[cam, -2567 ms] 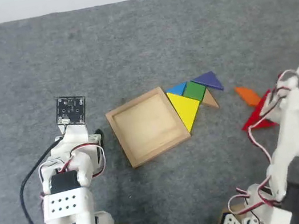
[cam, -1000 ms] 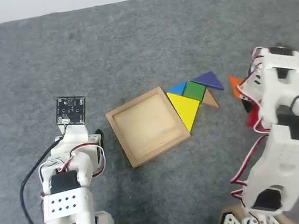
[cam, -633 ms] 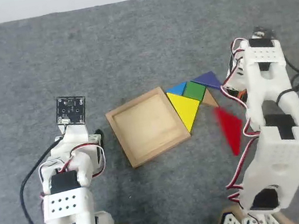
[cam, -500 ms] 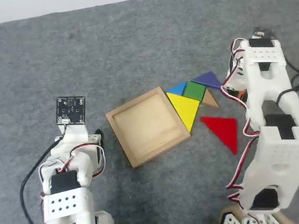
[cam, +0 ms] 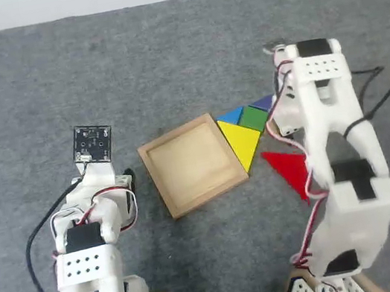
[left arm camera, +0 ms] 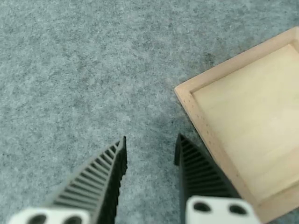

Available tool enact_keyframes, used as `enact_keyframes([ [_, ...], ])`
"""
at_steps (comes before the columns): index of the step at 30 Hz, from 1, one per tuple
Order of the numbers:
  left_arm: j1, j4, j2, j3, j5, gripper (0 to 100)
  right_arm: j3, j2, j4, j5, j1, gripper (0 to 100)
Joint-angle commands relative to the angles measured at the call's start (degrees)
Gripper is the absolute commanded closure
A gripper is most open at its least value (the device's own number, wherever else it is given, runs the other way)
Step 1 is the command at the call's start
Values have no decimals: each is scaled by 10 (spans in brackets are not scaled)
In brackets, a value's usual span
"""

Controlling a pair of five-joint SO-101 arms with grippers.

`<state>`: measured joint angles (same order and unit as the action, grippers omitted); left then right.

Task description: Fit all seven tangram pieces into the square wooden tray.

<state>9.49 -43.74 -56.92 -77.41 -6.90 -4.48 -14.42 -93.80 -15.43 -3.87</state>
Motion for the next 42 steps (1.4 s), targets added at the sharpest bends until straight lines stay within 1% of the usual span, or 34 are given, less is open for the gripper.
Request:
enact_keyframes([
  [1,-2,-2,-1,8,-4,829,83,83,49,-75,-29,733],
  [5,-1,-2,-1,8,-4,829,217,129,149,-178,-44,668],
  [8,-1,-2,-1,8,-4,829,295,158,211,-244,-44,658],
  [10,-1,-2,-1,8,-5,829,326,172,244,-247,-44,658],
  [15,-1,-2,-1,8,-5,829,351,168,278,-251,-48,658],
  [21,-1,-2,-1,8,-5,829,352,123,278,-245,-43,658],
  [23,-1,-2,-1,8,-5,829,353,105,280,-226,-39,658],
  [26,-1,-2,-1,8,-5,829,353,85,279,-219,-43,658],
  [34,-1,-2,-1,8,-5,829,380,80,306,-209,-44,660],
  [35,-1,-2,-1,8,-5,829,380,80,309,-198,-44,668],
  [36,-1,-2,-1,8,-5,829,380,80,310,-190,-44,697],
  [40,-1,-2,-1,8,-5,829,380,80,311,-175,-43,872],
  [41,-1,-2,-1,8,-5,829,380,80,312,-175,-43,907],
  [42,-1,-2,-1,8,-5,829,380,80,312,-175,-43,919],
])
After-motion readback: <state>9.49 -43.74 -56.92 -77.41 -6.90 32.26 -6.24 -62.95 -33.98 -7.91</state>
